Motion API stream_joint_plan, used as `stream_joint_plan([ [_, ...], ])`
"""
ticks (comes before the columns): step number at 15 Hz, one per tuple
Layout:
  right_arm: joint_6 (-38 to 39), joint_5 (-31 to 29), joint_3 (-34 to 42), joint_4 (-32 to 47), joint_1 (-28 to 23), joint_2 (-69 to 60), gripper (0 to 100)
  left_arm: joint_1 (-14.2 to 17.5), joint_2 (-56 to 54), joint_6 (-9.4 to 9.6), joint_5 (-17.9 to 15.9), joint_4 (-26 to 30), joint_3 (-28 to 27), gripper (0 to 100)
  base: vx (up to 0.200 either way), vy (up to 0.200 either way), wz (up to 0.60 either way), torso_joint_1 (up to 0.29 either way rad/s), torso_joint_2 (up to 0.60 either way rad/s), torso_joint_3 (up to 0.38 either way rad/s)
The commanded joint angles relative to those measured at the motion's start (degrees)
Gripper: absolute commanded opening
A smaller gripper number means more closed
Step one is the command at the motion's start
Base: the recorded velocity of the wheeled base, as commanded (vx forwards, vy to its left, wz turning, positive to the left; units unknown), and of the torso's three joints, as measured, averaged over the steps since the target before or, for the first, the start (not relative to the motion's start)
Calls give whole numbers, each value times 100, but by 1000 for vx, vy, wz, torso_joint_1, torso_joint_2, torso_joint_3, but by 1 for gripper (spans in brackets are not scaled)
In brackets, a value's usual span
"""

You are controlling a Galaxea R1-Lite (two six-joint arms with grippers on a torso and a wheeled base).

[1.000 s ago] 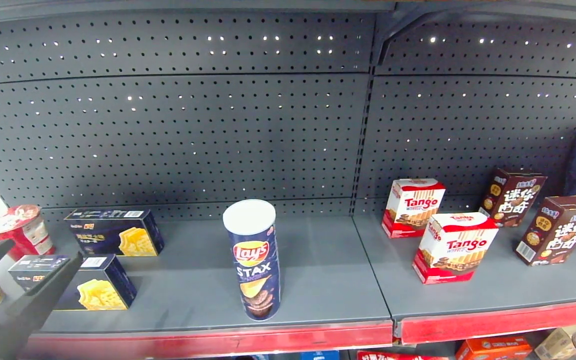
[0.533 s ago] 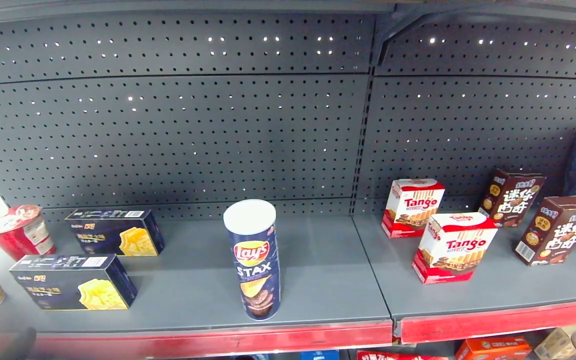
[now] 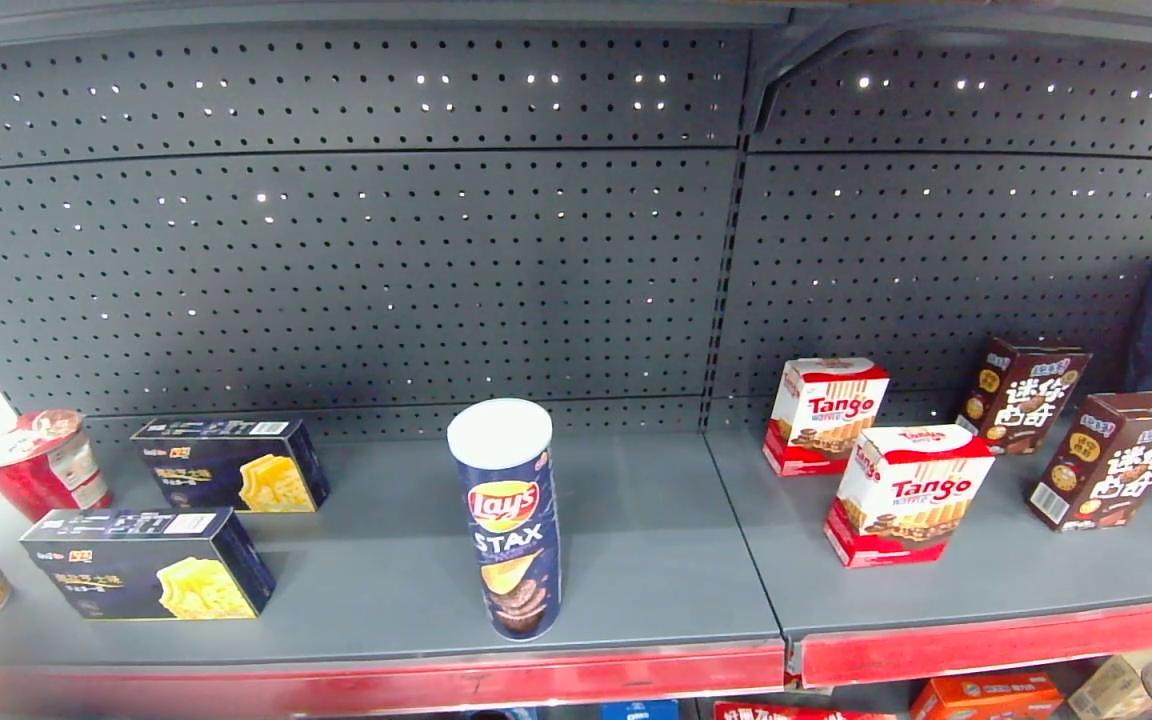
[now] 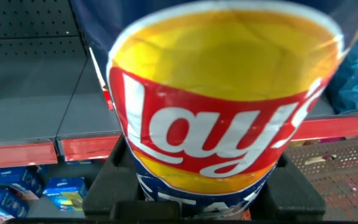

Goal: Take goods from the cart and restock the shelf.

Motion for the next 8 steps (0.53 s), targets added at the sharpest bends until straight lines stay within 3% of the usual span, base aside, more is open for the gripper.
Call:
stream_joint_plan([
  [1,7,6,-25,-7,-14,16,0,3,-67,60,103,93,101,100,0,0,0,0,0,0],
  [2,7,15,-16,-7,-5,16,0,3,-67,34,94,102,101,100,0,0,0,0,0,0],
  [4,7,41,2,-7,30,34,0,3,-67,-133,-407,234,101,100,0,0,0,0,0,0],
  [6,7,59,28,-7,48,34,0,-6,-67,-36,-706,383,101,100,0,0,0,0,0,0],
  [8,7,77,-42,-24,74,25,0,-6,-67,-115,-565,392,101,100,0,0,0,0,0,0],
])
